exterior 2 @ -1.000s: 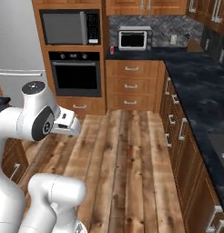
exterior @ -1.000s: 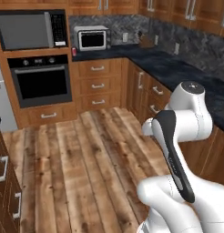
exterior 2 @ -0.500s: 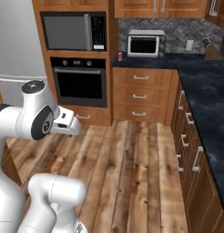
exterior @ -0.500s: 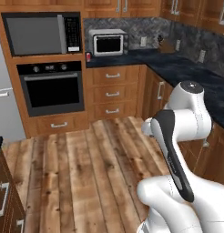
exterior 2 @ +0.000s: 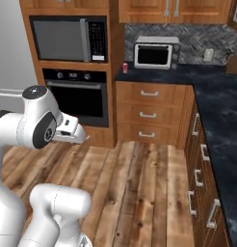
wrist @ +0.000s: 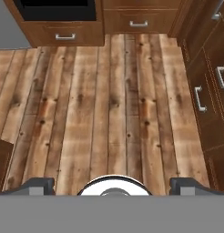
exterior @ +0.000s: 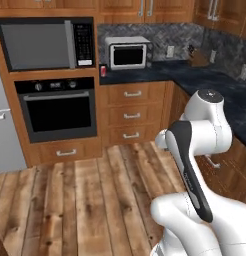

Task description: Four empty soda cans are scattered around the kitchen. Gather all the cans and cluster them next to the stove for recycling.

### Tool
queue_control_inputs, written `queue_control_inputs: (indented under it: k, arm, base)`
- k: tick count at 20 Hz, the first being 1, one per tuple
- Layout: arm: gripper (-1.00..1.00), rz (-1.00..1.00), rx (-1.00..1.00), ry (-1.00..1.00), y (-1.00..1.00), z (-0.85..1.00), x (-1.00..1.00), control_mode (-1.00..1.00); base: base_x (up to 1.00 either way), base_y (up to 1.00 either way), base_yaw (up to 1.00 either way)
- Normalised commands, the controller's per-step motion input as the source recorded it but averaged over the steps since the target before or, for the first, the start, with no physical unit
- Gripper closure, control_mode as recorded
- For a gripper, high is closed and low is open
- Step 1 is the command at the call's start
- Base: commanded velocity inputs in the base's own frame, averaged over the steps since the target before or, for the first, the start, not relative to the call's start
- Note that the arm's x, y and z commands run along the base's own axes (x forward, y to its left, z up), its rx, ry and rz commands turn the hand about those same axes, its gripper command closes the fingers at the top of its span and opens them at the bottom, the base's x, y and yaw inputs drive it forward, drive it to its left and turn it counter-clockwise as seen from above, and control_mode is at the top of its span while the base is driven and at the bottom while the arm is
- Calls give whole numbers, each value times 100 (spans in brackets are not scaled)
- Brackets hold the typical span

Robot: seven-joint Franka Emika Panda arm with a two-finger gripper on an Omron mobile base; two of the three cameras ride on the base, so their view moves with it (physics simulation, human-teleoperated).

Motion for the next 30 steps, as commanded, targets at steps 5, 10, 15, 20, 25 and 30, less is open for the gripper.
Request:
queue_control_inputs:
  k: [5, 10, 15, 20, 25, 30]
  arm:
    - [-100, 0, 0, 0, 0, 0, 0, 100]
    - [-100, 0, 0, 0, 0, 0, 0, 100]
    - [-100, 0, 0, 0, 0, 0, 0, 100]
    - [-100, 0, 0, 0, 0, 0, 0, 100]
    - [-100, 0, 0, 0, 0, 0, 0, 100]
    - [-100, 0, 0, 0, 0, 0, 0, 100]
  base:
    - [86, -49, 8]
    - [81, -52, 8]
    - [69, -44, 10]
    - [63, -23, 14]
    - [69, -25, 17]
    - [58, -41, 14]
